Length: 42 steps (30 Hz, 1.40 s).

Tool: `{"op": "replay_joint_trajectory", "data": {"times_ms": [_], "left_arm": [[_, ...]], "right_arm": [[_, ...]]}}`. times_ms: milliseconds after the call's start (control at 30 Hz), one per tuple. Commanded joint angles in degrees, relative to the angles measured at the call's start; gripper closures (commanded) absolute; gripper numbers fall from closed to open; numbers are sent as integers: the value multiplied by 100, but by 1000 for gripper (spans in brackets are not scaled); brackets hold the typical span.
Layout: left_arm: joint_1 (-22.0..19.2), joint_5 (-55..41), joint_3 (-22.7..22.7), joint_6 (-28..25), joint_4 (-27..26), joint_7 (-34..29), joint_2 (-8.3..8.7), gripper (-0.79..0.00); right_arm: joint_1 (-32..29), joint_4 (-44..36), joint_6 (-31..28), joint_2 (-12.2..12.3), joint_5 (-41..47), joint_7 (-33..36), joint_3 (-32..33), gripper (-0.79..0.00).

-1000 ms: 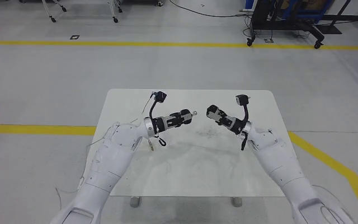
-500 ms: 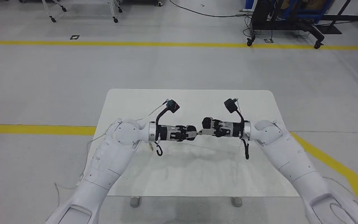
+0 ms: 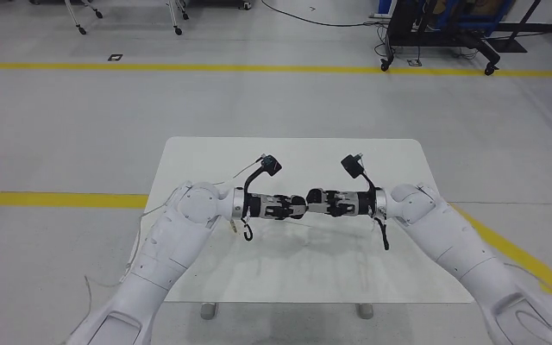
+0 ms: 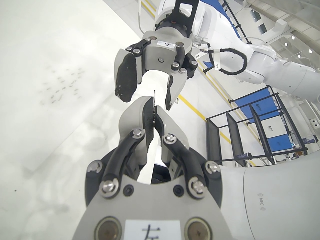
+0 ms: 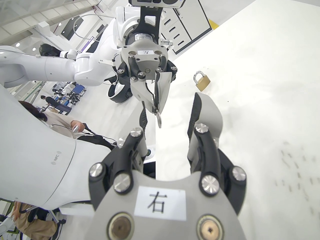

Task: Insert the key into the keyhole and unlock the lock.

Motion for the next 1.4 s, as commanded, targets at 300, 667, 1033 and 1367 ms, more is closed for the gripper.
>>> {"op": "replay_joint_trajectory", "data": {"times_ms": [300,667,1033,1367], "left_arm": [[-33,23,60,-3,20,155,51,0],[-56,5,147,9,-5,208,94,0],[-77,-52,178,2,2,358,135,0],[-45,158,109,70,-33,728,164,-785]], "right_arm": [[91,-70,0,209,290,0,-255,-237],[211,-84,0,259,434,-1,-562,-55],[309,-60,0,270,511,-1,-780,0],[221,-2,0,296,507,-1,-535,0]]}}
